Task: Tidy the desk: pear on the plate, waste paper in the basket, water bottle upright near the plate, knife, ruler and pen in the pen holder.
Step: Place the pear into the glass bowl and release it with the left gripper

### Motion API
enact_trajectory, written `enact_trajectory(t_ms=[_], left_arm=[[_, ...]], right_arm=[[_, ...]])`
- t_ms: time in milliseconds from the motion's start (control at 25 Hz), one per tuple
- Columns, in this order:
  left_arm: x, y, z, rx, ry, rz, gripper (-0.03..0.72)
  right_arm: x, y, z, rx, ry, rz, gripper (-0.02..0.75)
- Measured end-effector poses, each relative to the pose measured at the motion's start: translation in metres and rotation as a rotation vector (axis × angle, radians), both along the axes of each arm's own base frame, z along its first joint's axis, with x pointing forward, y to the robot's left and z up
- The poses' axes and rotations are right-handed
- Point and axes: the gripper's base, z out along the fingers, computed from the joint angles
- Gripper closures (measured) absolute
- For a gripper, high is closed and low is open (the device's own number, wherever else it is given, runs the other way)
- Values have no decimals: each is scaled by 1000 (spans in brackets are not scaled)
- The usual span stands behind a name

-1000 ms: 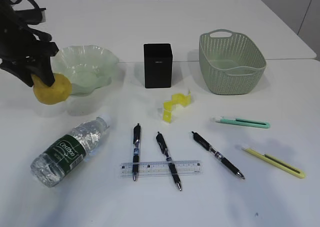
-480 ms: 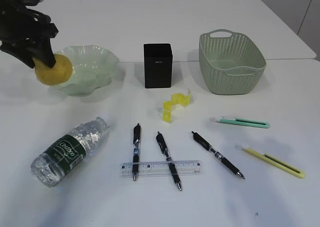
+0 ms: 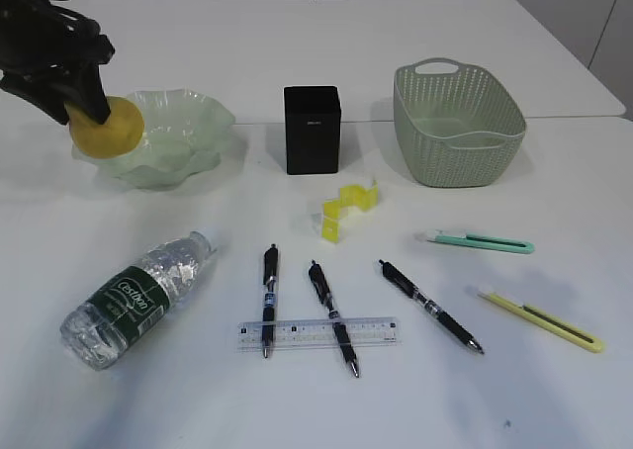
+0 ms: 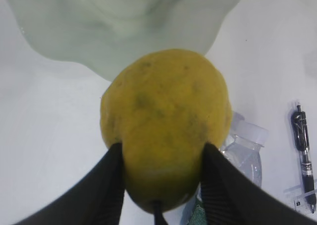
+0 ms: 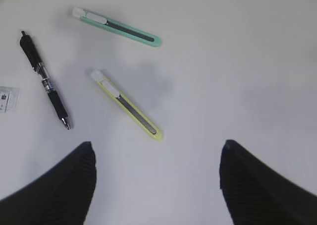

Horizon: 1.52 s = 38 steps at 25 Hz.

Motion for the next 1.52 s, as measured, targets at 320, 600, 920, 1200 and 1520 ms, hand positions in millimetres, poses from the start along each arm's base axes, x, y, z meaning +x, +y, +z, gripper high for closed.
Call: enact_trajectory(t_ms=[320, 600, 920, 1200, 1520], left_arm=[[5, 0, 15, -4, -55, 0, 374], [12, -1, 25, -7, -100, 0, 374], [18, -1, 19, -8, -116, 5, 373], [25, -1, 7, -8, -112, 10, 373], [35, 2, -10, -6, -100, 22, 373]], right_arm=[[3, 1, 2, 3, -32, 6, 162], [5, 1, 3, 10, -68, 13, 162], [5, 1, 3, 10, -68, 13, 162], [5, 1, 3, 10, -68, 13, 162], [5, 1, 3, 10, -70, 14, 162]])
